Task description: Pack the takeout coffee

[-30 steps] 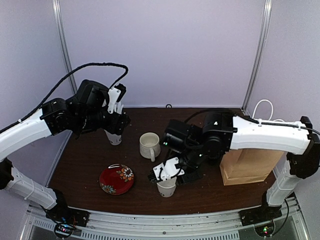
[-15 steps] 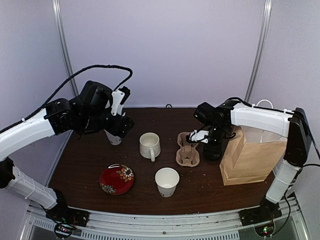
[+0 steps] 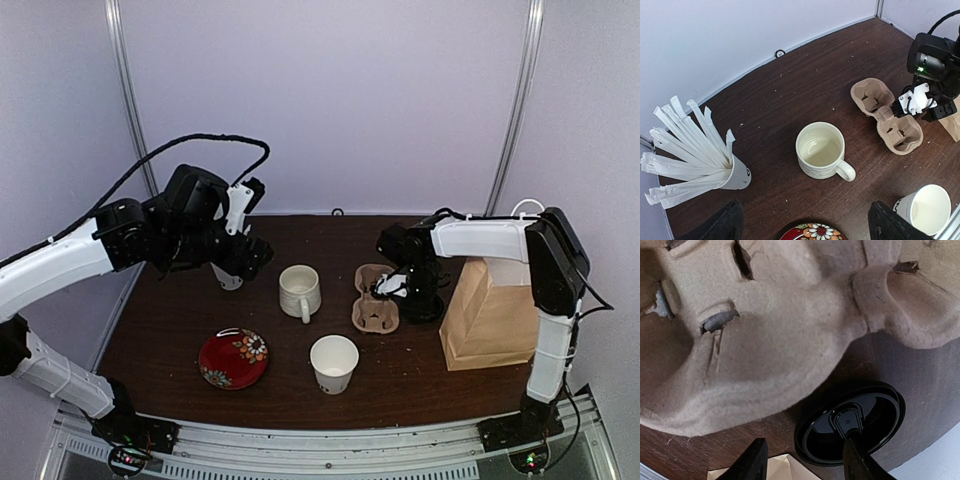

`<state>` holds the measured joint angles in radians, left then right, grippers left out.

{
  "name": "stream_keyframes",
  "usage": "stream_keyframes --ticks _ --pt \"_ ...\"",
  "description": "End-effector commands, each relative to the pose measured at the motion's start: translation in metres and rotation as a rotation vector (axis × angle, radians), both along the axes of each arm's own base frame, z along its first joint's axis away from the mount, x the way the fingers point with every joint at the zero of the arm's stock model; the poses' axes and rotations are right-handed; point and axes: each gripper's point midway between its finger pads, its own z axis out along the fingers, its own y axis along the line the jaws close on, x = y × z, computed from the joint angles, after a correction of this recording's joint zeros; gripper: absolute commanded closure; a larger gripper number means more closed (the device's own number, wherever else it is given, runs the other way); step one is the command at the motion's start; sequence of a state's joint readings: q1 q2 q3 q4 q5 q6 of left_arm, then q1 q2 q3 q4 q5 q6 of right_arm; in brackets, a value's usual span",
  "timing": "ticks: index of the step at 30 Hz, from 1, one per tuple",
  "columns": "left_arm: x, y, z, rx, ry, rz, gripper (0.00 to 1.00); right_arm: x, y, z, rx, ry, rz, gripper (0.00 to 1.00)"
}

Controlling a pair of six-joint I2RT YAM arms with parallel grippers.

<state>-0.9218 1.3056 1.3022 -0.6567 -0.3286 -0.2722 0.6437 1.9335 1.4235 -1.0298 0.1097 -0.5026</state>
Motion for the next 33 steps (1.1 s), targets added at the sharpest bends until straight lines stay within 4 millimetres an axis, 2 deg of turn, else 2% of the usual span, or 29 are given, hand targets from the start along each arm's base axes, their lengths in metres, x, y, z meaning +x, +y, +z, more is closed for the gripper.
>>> stream_keyframes --ticks 1,12,15,20,24,28,30,33 --pt "0.003 -0.004 0.002 -0.029 -0.007 -0.004 0.09 0.006 0.003 -0.005 -0.010 0.003 -0.014 0.47" --pt "0.005 -0.007 -0.003 -0.013 -0.006 -0.014 0.09 0.003 -0.003 -0.022 -0.050 0.032 -0.023 0.72" --pt "0.004 -0.007 -0.003 -0.013 -0.004 -0.016 0.10 0.002 -0.005 -0.020 -0.058 0.030 -0.030 0.81" --pt "0.005 -0.008 -0.003 -0.016 -0.008 -0.016 0.10 0.002 -0.009 -0.002 -0.054 -0.007 -0.029 0.88" --pt "0.005 -0.014 0.000 -0.024 -0.018 -0.047 0.10 0.001 -0.013 0.027 -0.045 -0.046 -0.042 0.90" --pt "0.000 -0.033 0.004 -0.054 -0.026 -0.148 0.10 -0.002 -0.010 0.071 0.029 -0.093 -0.054 0.91" --pt "0.000 -0.044 0.010 -0.072 -0.061 -0.187 0.10 -0.006 0.003 0.097 0.127 -0.093 -0.056 0.91" --pt "-0.003 -0.060 0.021 -0.081 -0.167 -0.258 0.09 -0.018 0.045 0.149 0.396 -0.066 -0.008 0.91"
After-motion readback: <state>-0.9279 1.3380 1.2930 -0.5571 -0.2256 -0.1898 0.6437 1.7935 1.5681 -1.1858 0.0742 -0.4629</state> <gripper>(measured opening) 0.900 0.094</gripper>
